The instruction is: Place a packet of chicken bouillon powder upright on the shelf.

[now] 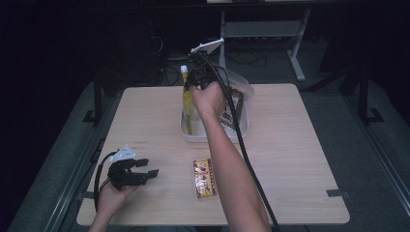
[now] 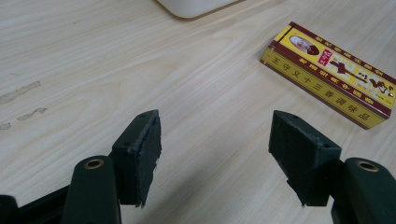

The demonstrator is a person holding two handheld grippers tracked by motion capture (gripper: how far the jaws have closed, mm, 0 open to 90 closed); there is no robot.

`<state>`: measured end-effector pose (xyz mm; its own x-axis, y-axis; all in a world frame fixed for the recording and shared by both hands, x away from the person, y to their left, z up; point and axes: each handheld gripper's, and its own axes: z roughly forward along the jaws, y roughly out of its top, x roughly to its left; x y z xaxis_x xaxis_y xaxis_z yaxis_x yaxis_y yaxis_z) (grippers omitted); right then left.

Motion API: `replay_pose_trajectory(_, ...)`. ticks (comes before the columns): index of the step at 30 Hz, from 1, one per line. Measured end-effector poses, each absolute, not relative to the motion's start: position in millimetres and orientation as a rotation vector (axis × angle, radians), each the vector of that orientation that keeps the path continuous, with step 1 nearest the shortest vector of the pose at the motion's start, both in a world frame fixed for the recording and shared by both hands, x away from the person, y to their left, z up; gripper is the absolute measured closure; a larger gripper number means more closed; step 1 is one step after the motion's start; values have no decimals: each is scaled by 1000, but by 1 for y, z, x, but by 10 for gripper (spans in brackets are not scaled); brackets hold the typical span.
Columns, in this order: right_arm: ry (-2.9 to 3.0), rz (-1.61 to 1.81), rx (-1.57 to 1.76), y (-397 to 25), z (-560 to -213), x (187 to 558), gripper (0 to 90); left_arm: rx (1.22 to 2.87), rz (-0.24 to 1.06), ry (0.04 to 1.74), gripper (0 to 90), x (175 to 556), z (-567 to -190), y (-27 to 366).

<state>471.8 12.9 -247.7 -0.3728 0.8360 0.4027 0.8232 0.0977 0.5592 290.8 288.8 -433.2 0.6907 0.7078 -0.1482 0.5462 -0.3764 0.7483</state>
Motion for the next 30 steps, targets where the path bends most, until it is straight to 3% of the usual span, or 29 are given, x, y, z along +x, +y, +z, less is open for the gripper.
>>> replay_pose_trajectory(30, 2251, 1141, 1689, 26, -263, 485, 893, 2055, 237, 960, 337, 290, -432, 290)
